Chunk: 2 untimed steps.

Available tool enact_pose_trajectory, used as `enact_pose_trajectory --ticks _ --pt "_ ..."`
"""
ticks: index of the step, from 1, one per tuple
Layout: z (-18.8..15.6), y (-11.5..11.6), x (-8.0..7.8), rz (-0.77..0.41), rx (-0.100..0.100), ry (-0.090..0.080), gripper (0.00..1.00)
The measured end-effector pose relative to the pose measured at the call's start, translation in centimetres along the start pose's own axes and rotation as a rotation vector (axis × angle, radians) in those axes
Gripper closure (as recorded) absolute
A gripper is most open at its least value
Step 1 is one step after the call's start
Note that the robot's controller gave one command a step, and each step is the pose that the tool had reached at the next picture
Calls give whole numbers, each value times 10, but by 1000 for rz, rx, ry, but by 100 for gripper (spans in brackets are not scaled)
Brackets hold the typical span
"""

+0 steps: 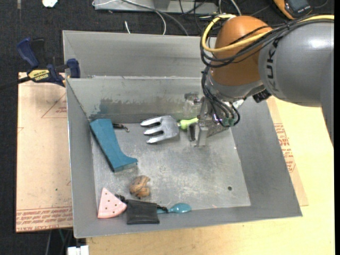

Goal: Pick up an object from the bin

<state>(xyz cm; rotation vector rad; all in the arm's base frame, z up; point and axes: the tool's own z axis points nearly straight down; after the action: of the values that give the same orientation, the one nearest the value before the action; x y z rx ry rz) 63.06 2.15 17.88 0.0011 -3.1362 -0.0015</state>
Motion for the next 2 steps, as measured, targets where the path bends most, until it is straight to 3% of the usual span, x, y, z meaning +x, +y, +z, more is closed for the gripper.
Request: enact_pose_trajectory --ticks 1,2 --pt "-5 0 -1 1 0 -7 0" --pt "25 -51 -11 -96 -1 -10 0"
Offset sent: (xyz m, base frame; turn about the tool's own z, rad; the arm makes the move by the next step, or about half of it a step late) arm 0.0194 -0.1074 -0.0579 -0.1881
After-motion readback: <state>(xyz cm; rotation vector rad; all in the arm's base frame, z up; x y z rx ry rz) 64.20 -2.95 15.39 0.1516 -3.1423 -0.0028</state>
